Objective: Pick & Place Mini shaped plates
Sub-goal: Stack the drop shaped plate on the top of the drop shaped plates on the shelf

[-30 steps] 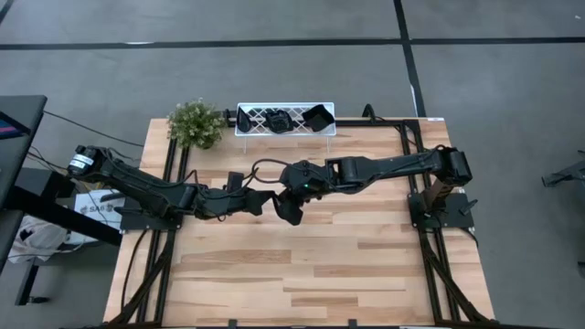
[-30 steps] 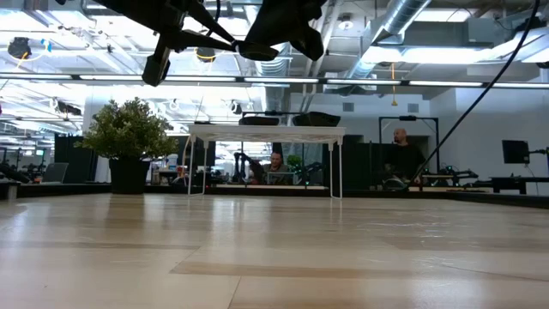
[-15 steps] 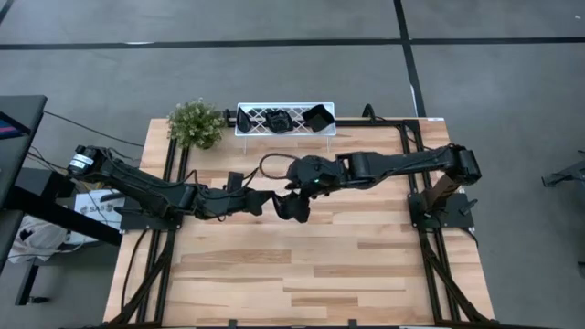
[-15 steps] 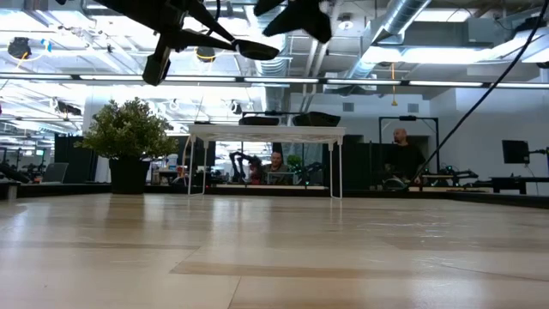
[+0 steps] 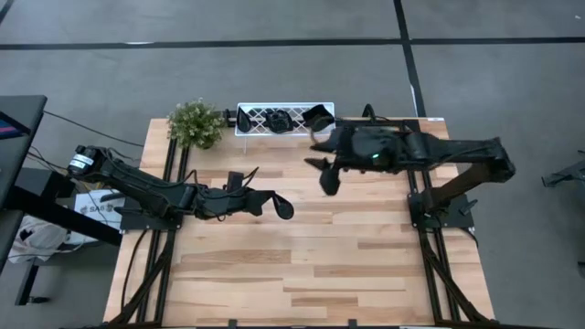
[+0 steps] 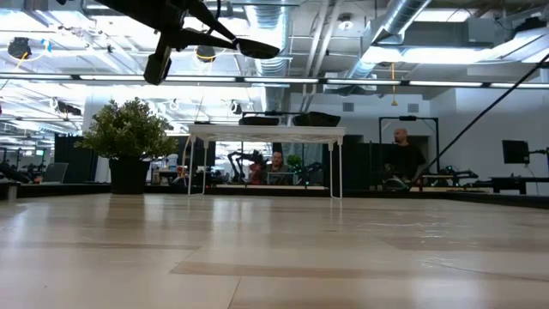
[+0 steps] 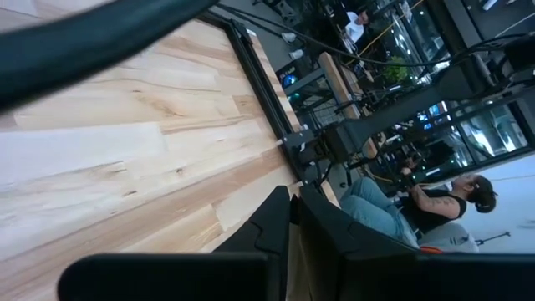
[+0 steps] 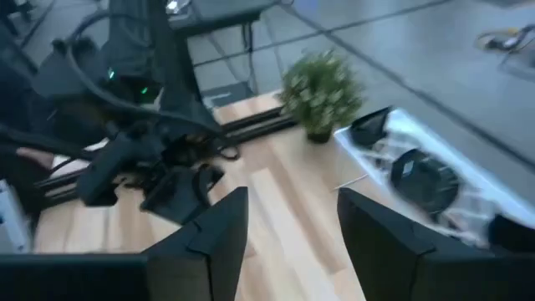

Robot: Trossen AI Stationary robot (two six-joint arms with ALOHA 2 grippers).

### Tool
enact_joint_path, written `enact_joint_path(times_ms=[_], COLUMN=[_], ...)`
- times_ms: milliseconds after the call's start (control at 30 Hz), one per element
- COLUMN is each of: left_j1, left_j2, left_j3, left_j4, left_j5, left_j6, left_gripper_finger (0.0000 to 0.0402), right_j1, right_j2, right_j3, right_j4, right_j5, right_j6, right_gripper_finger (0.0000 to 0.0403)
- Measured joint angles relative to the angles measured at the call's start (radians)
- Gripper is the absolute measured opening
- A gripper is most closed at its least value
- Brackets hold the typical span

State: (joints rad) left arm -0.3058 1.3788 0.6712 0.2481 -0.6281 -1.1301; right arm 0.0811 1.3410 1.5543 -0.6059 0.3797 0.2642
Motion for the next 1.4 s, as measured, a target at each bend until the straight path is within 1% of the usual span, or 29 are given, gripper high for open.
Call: enact_joint_path(times_ms=[167, 300, 433, 533, 600, 767, 867, 967, 1033, 1100, 1167, 1233, 1300, 1400], left_j1=[0.024, 0.052, 0.085, 0.121, 0.153, 0.255, 0.346, 0.467, 0.559, 0.653, 0.747, 0.833, 0.909, 1.018], left_j2=[0.000, 0.000, -0.003, -0.023, -0.051, -0.156, -0.233, -0.306, -0.340, -0.363, -0.369, -0.363, -0.348, -0.317], left_j3=[0.000, 0.000, 0.000, 0.000, 0.000, 0.000, 0.001, 0.001, 0.001, 0.001, 0.001, 0.001, 0.001, 0.001], left_j4=[0.001, 0.005, 0.009, 0.009, 0.003, 0.006, 0.007, 0.007, 0.007, 0.005, 0.007, 0.002, -0.005, -0.040], left_j5=[0.000, 0.000, 0.003, 0.056, 0.109, 0.251, 0.320, 0.401, 0.473, 0.569, 0.676, 0.762, 0.823, 0.874], left_j6=[0.006, 0.010, 0.108, 0.176, 0.213, 0.353, 0.468, 0.567, 0.615, 0.643, 0.672, 0.707, 0.763, 0.858], left_gripper_finger=[0.0022, 0.0023, 0.0022, 0.0023, 0.0023, 0.0020, 0.0020, 0.0021, 0.0021, 0.0021, 0.0021, 0.0021, 0.0021, 0.0021], right_j1=[-0.006, -0.031, -0.069, -0.102, -0.132, -0.211, -0.255, -0.290, -0.313, -0.329, -0.348, -0.359, -0.362, -0.364], right_j2=[-0.065, -0.083, -0.080, -0.077, -0.070, -0.054, -0.039, -0.012, 0.005, 0.026, 0.050, 0.074, 0.094, 0.128], right_j3=[0.000, 0.000, 0.000, 0.000, 0.000, 0.000, 0.000, 0.000, 0.000, 0.000, 0.000, 0.000, 0.000, 0.000], right_j4=[-0.049, -0.125, -0.187, -0.185, -0.164, -0.094, -0.065, -0.054, -0.057, -0.065, -0.072, -0.074, -0.069, -0.054], right_j5=[0.027, 0.028, 0.045, 0.070, 0.073, 0.075, 0.073, 0.070, 0.067, 0.067, 0.067, 0.066, 0.067, 0.067], right_j6=[-0.061, -0.065, -0.058, -0.057, -0.058, -0.096, -0.108, -0.108, -0.107, -0.092, -0.070, -0.047, -0.028, -0.004], right_gripper_finger=[0.0176, 0.0176, 0.0179, 0.0180, 0.0181, 0.0178, 0.0178, 0.0180, 0.0182, 0.0183, 0.0183, 0.0181, 0.0180, 0.0178])
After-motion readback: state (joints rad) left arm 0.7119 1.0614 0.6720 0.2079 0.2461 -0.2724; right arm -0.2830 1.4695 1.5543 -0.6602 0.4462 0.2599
